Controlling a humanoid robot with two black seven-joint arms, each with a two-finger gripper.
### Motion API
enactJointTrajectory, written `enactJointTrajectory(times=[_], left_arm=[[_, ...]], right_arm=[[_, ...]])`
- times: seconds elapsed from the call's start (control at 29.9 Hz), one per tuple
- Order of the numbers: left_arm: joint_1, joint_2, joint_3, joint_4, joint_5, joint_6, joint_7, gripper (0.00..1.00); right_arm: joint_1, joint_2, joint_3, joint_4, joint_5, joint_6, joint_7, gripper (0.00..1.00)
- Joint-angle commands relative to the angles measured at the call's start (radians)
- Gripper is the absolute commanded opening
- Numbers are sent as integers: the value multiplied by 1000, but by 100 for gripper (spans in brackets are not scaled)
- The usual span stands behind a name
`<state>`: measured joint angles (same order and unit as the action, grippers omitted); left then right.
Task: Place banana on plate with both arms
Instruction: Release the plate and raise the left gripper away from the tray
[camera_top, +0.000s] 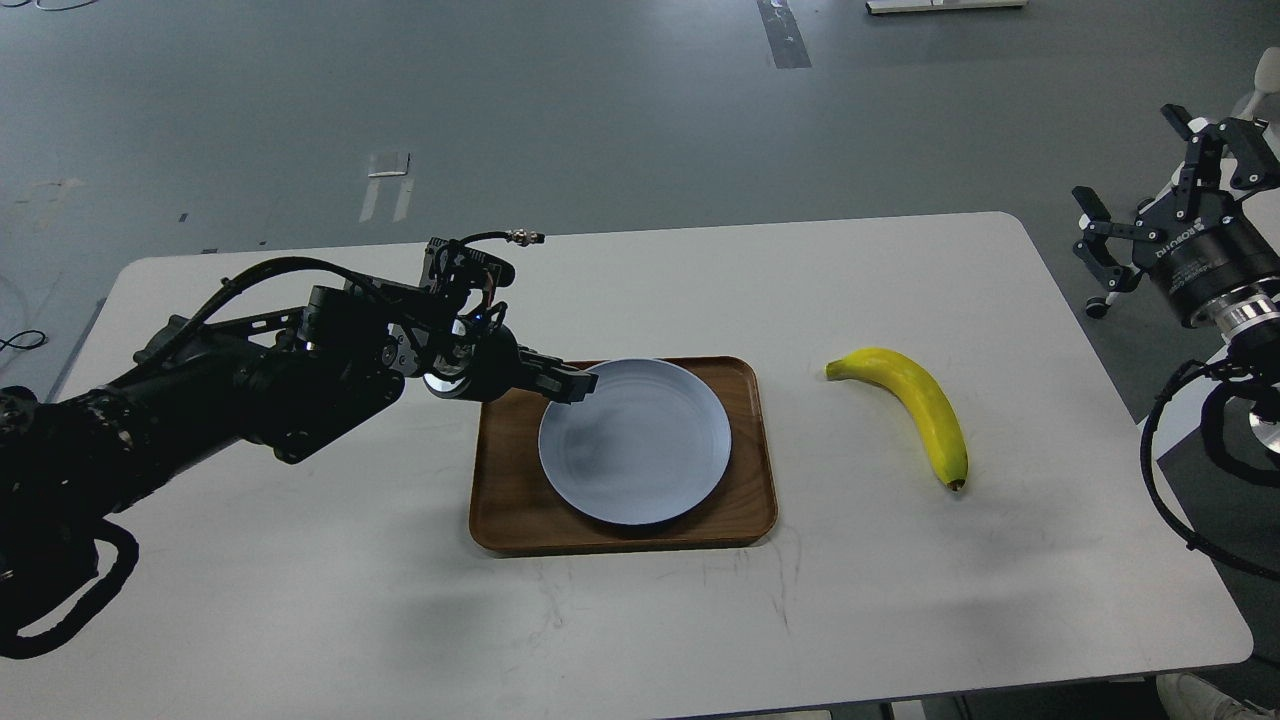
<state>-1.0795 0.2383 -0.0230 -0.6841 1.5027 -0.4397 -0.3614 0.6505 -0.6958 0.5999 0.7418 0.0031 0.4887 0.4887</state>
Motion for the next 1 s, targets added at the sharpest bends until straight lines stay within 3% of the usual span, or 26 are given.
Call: enactJointTrajectory(times=[0.0, 0.1, 0.23, 0.3, 0.43, 0.5, 0.67, 0.84, 0.97], left_arm=[[-4, 36, -18, -12, -130, 6, -7, 98], [0, 163, -101, -100, -540, 1, -4, 98], [27, 262, -165, -150, -761, -4, -13, 98], [122, 334, -279, -184, -856, -8, -62, 98], [249, 386, -472, -207, -979, -33, -108, 98], [363, 394, -596, -207, -1126, -49, -103, 98], [492, 388, -716, -196, -1271, -49, -80, 98], [523, 369, -770, -175, -1279, -49, -65, 98], [521, 366, -770, -167, -1276, -49, -62, 98]], right_arm=[[0, -1, 0, 1, 0, 0, 0, 100], [0, -1, -2, 4, 0, 0, 0, 100], [0, -1, -2, 11, 0, 0, 0, 100], [0, -1, -3, 22, 0, 0, 0, 100], [0, -1, -5, 36, 0, 0, 0, 100], [-2, -1, -8, 48, 0, 0, 0, 100], [-15, -1, -28, 74, -5, 0, 0, 100], [-14, -17, -97, 97, -69, 0, 0, 100], [9, -88, -109, 140, -353, 0, 0, 100]])
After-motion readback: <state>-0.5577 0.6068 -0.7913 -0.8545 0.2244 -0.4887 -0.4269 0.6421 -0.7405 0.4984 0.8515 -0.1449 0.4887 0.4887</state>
